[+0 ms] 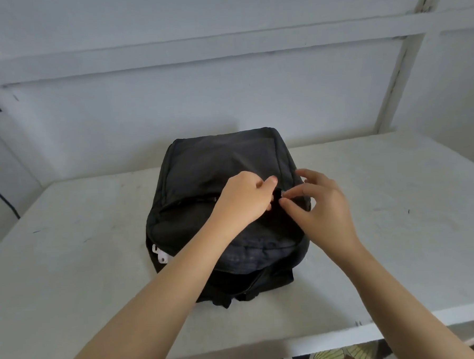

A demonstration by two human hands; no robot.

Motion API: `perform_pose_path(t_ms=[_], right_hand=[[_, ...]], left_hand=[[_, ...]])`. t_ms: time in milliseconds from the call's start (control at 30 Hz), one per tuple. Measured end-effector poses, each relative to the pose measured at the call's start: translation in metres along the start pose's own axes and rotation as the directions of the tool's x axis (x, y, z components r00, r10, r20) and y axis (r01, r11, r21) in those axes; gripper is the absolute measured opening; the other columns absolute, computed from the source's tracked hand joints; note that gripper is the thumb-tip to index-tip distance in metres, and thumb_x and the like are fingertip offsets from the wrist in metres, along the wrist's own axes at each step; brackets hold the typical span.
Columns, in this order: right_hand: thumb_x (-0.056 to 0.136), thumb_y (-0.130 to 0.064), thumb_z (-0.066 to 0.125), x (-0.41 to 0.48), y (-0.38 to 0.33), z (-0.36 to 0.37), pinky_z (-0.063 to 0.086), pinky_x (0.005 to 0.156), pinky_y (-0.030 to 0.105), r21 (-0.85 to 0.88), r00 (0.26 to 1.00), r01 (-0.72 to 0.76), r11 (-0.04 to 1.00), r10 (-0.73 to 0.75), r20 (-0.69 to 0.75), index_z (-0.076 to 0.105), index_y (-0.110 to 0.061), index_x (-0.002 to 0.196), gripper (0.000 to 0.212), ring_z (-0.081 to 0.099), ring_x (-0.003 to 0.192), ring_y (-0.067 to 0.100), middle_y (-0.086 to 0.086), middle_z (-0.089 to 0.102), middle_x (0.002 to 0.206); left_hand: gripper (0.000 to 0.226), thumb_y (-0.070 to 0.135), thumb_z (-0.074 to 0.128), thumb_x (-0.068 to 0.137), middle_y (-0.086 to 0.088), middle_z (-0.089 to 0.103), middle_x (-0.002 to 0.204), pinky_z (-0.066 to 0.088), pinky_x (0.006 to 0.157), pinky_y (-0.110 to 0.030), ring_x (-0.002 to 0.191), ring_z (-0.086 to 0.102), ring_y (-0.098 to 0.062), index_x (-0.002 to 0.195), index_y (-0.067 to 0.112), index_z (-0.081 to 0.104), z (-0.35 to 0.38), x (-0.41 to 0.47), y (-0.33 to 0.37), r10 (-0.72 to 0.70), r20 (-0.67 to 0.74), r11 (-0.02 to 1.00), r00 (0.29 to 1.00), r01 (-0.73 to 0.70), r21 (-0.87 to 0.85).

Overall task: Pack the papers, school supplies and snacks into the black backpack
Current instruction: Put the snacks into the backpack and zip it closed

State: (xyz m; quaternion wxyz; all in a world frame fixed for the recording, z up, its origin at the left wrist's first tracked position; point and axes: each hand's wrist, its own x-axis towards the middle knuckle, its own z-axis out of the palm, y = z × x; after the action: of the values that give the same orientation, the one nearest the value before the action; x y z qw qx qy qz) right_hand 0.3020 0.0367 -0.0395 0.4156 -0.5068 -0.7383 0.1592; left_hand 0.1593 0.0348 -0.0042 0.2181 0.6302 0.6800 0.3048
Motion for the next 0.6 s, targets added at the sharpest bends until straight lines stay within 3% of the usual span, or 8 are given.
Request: perform_pose_path(t_ms=[67,133,233,300,433,500,600], right_hand=[[0.083,-0.013,0.063,-0.001,0.011,-0.002,0.036,0.1,0.03,0.008,0.996,0.043,0.999,-0.043,0.073,0.075,-0.025,0.093,0.02,0.046,0.122,0.015,-0.001,0.055,0.133],[0.083,-0.005,0.056,0.001,0.021,-0.007,0.033,0.094,0.015,0.05,0.995,0.018,0.999,-0.023,0.099,0.075,-0.023,0.095,0.029,0.047,0.121,0.014,-0.001,0.055,0.132],[0.084,-0.006,0.056,0.01,0.032,-0.011,0.027,0.088,0.002,0.086,0.994,-0.01,0.996,0.001,0.112,0.073,-0.024,0.098,0.028,0.048,0.119,0.012,-0.003,0.055,0.129],[0.085,-0.015,0.063,0.017,0.037,-0.013,0.03,0.094,0.009,0.066,0.987,0.038,0.997,-0.048,0.151,0.072,-0.025,0.105,0.024,0.048,0.121,0.013,-0.003,0.055,0.13],[0.08,-0.029,0.072,0.029,0.042,-0.012,0.035,0.106,0.045,0.002,0.954,0.159,0.987,-0.154,0.258,0.068,-0.03,0.114,0.035,0.045,0.127,0.02,0.0,0.052,0.137],[0.078,-0.033,0.073,0.033,0.043,-0.01,0.036,0.104,0.051,0.001,0.944,0.197,0.98,-0.19,0.271,0.068,-0.032,0.114,0.036,0.045,0.127,0.021,0.0,0.053,0.136],[0.075,-0.038,0.074,0.039,0.046,-0.004,0.036,0.102,0.052,-0.007,0.932,0.273,0.962,-0.263,0.25,0.07,-0.032,0.109,0.035,0.051,0.122,0.022,0.0,0.057,0.131]], left_hand=[[0.048,0.043,0.05,0.092,-0.006,0.064,0.059,0.045,0.051,-0.028,0.043,0.052,-0.008,0.07,0.003,0.065,0.009,0.0,0.0,-0.019,0.0,0.998,1.0,0.019,0.066],[0.047,0.044,0.059,0.086,-0.004,0.053,0.047,0.042,0.05,-0.027,0.042,0.047,-0.011,0.059,0.006,0.062,0.017,0.0,-0.002,-0.027,-0.022,0.988,0.999,0.03,0.152],[0.031,0.035,0.065,0.084,0.001,0.053,0.048,0.045,0.056,-0.026,0.045,0.048,-0.01,0.066,0.01,0.068,0.024,-0.001,-0.002,-0.024,-0.04,0.98,0.999,0.031,0.196],[0.023,0.029,0.061,0.088,0.002,0.057,0.056,0.047,0.061,-0.023,0.052,0.052,-0.008,0.076,0.011,0.068,0.025,-0.004,0.0,0.002,-0.035,0.985,0.999,0.004,0.17],[0.017,0.024,0.052,0.091,0.001,0.06,0.073,0.05,0.066,-0.029,0.065,0.056,-0.011,0.084,0.012,0.062,0.024,-0.014,0.005,0.062,-0.058,0.967,0.996,-0.045,0.252],[0.017,0.025,0.049,0.093,0.004,0.056,0.071,0.047,0.062,-0.026,0.062,0.052,-0.009,0.085,0.015,0.061,0.022,-0.015,0.006,0.088,-0.076,0.939,0.993,-0.057,0.339],[0.016,0.022,0.047,0.095,0.007,0.055,0.073,0.048,0.066,-0.024,0.065,0.052,-0.007,0.093,0.014,0.061,0.017,-0.016,0.007,0.11,-0.071,0.95,0.991,-0.084,0.3]])
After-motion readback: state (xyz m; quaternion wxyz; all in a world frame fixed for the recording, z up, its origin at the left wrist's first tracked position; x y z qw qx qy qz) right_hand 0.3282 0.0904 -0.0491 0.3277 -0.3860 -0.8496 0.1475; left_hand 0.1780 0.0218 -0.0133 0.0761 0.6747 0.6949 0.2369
